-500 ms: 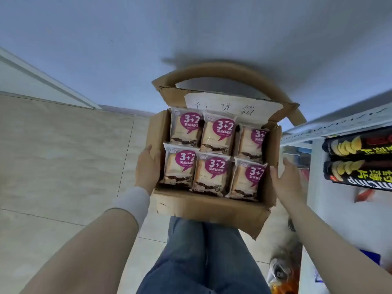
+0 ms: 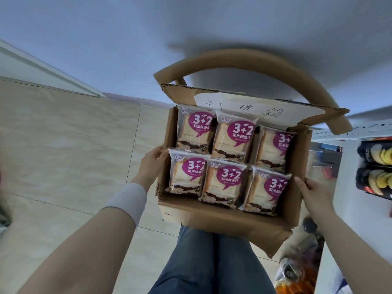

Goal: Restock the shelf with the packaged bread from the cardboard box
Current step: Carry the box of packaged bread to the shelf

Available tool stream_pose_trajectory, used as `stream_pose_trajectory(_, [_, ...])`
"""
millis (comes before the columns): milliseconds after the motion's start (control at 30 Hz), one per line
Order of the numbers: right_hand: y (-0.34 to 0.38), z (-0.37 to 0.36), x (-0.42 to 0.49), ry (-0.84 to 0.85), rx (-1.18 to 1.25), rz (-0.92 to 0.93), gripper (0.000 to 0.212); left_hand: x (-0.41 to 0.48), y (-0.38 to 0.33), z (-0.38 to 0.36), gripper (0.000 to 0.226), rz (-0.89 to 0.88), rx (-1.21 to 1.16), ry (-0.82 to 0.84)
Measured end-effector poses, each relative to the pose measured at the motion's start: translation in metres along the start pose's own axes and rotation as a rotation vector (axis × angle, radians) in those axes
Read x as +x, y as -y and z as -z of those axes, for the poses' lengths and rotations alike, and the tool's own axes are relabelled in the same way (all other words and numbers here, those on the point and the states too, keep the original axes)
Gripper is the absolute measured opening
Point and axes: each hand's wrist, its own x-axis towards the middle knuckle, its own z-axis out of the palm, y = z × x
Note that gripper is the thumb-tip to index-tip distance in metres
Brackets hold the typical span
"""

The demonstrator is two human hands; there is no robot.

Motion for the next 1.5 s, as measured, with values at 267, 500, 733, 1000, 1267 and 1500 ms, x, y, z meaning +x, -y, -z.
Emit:
stream_pose_trajectory(267, [-0.002, -0.002, 0.000, -0.024, 0.066, 0.001, 0.047, -0.012, -0.002, 0.001, 0.048, 0.030, -0.183, 0.165])
stream_pose_trajectory(500, [0.001, -0.006, -0.003, -0.058, 0.057, -0.002, 0.043, -0.011, -0.006, -0.028, 0.049, 0.039, -0.194, -0.097])
stream_pose_trajectory(733, [0.000, -0.007, -0.005, -0.042, 0.042, -0.004, 0.047, -0.004, 0.003, -0.015, 0.054, 0.059, -0.207, 0.013])
stream_pose_trajectory(1000, [-0.006, -0.011, -0.002, -0.092, -0.026, 0.025, 0.046, -0.009, 0.015, -0.014, 0.024, 0.022, -0.178, -0.038])
stream_pose_trajectory(1267, [0.000, -0.014, -0.008, -0.178, -0.141, 0.090, 0.042, -0.015, 0.009, -0.016, 0.030, -0.080, 0.100, -0.195])
stream_pose_trajectory(1500, [0.001, -0.018, -0.058, -0.217, -0.020, 0.021, 0.041, -0.035, 0.013, 0.008, 0.029, -0.183, 0.153, -0.213])
